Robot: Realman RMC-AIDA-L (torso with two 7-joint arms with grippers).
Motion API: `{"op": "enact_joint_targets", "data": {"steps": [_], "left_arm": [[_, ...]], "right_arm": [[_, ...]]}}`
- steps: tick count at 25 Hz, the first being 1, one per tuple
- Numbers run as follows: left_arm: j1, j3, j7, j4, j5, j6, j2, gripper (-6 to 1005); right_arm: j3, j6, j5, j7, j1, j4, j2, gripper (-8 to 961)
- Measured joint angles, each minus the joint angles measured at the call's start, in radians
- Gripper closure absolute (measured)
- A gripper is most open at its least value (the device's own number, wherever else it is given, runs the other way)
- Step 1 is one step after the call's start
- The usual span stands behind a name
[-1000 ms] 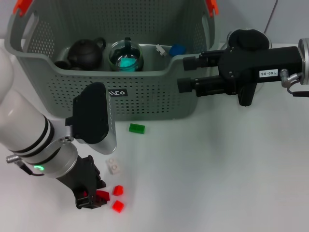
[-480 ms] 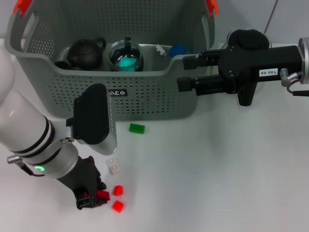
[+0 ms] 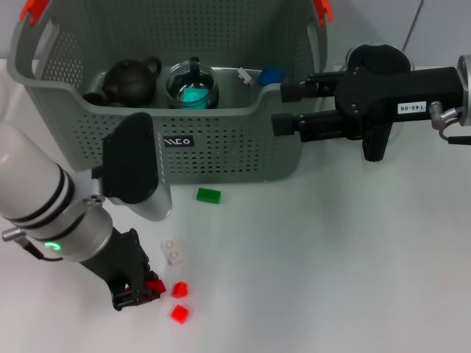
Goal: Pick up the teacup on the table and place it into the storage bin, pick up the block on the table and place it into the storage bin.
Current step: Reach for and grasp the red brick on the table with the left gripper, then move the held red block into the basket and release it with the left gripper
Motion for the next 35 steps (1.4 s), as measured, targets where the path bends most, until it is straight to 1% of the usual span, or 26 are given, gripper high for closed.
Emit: {"op": "enact_joint_targets", "data": {"steps": [3, 6, 7, 8, 11, 12, 13, 15, 16, 19, 20, 23, 25, 27, 29, 31, 33, 35], "left_arm": [[-0.001, -0.050, 0.000, -0.050, -0.013, 0.045, -0.001, 813], [-0.014, -0.151, 0.004, -0.113, -0.070, 0.119, 0.000, 812], [-0.028, -0.216, 0.005, -0.134, -0.108, 0.159, 0.002, 811], [-0.038, -0.255, 0.005, -0.140, -0.129, 0.181, 0.003, 811], [-0.104, -0.476, 0.009, -0.146, -0.237, 0.281, 0.008, 809], [-0.118, -0.524, 0.010, -0.143, -0.262, 0.299, 0.010, 809], [-0.141, -0.605, 0.006, -0.136, -0.314, 0.320, 0.019, 808], [-0.165, -0.685, -0.005, -0.119, -0.387, 0.333, 0.036, 807], [-0.178, -0.719, -0.014, -0.101, -0.432, 0.329, 0.051, 806], [-0.212, -0.765, -0.038, -0.048, -0.481, 0.284, 0.080, 805], [-0.248, -0.784, -0.060, 0.021, -0.485, 0.208, 0.104, 804], [-0.282, -0.792, -0.081, 0.107, -0.489, 0.113, 0.130, 803], [-0.313, -0.794, -0.091, 0.212, -0.496, 0.006, 0.158, 802], [-0.341, -0.790, -0.097, 0.308, -0.494, -0.104, 0.175, 801], [-0.358, -0.778, -0.102, 0.367, -0.486, -0.206, 0.182, 800], [-0.363, -0.758, -0.104, 0.400, -0.484, -0.293, 0.182, 798], [-0.357, -0.723, -0.102, 0.414, -0.484, -0.369, 0.176, 797], [-0.353, -0.697, -0.102, 0.423, -0.484, -0.417, 0.172, 796]], "right_arm": [[0.000, -0.003, 0.001, 0.000, -0.001, -0.001, -0.001, 175], [0.000, -0.007, 0.001, 0.000, -0.002, -0.002, -0.001, 175], [0.000, -0.008, 0.001, 0.000, -0.002, -0.002, -0.001, 176], [0.000, -0.010, 0.001, -0.001, -0.002, -0.002, -0.002, 176], [-0.004, -0.017, 0.001, -0.004, -0.003, -0.002, -0.004, 176], [-0.005, -0.020, 0.001, -0.006, -0.003, -0.002, -0.005, 176], [-0.006, -0.024, 0.001, -0.007, -0.003, -0.003, -0.005, 176], [-0.008, -0.032, 0.001, -0.008, -0.004, -0.004, -0.008, 176], [-0.008, -0.038, 0.001, -0.008, -0.004, -0.004, -0.011, 176], [-0.005, -0.054, 0.001, -0.008, -0.006, -0.005, -0.017, 177], [-0.004, -0.058, 0.001, -0.008, -0.007, -0.005, -0.019, 177], [-0.003, -0.063, 0.000, -0.009, -0.012, -0.005, -0.027, 177], [-0.004, -0.064, -0.002, -0.010, -0.013, -0.001, -0.031, 177], [-0.007, -0.064, -0.004, -0.009, -0.014, 0.000, -0.033, 177], [-0.010, -0.065, -0.005, -0.008, -0.015, 0.001, -0.036, 177], [-0.012, -0.066, -0.006, -0.006, -0.015, 0.002, -0.038, 176], [-0.012, -0.071, -0.007, -0.006, -0.016, 0.002, -0.041, 176], [-0.012, -0.076, -0.007, -0.005, -0.017, 0.002, -0.042, 176]]}}
